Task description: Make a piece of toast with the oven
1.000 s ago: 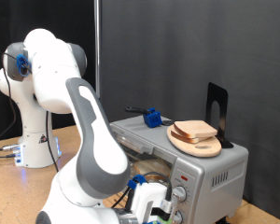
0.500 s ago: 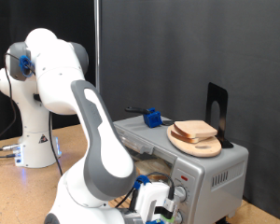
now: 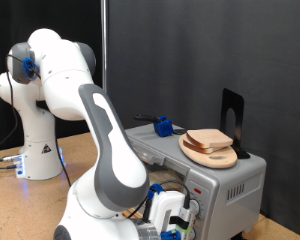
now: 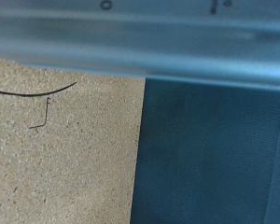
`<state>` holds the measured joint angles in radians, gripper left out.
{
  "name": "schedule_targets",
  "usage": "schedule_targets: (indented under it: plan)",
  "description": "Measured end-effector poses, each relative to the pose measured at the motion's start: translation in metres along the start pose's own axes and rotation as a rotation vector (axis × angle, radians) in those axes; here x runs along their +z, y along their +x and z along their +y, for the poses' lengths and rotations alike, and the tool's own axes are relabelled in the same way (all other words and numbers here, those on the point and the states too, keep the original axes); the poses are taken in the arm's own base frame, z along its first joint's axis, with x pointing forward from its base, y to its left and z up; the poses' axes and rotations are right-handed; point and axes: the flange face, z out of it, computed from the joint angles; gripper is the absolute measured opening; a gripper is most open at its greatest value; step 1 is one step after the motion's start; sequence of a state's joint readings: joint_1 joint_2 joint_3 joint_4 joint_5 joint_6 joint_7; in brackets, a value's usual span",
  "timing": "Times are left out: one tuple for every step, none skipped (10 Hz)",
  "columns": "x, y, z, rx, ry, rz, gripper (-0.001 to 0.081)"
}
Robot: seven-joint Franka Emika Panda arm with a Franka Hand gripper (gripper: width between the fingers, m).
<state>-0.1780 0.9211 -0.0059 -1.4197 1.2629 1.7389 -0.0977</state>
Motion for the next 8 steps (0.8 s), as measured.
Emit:
schedule_targets:
  plan:
    - [0.0032, -0.0019, 0.001, 0.004, -0.004, 0.0, 0.0679]
    - [0.0055, -0.0024, 0.0026, 0.008, -0.008, 0.004, 0.054]
    - [0.0059, -0.0026, 0.0026, 0.011, -0.008, 0.008, 0.0405]
    - [0.0058, -0.0024, 0.0027, 0.013, -0.01, 0.015, 0.0405]
    - [0.0058, -0.0026, 0.003, 0.016, -0.009, 0.019, 0.0188]
    - [0.0053, -0.0053, 0.0004, 0.019, -0.009, 0.019, 0.0188]
    - [0.005, -0.0059, 0.0005, 0.023, -0.01, 0.024, 0.01]
    - [0.005, -0.0061, 0.0004, 0.023, -0.011, 0.025, 0.0101]
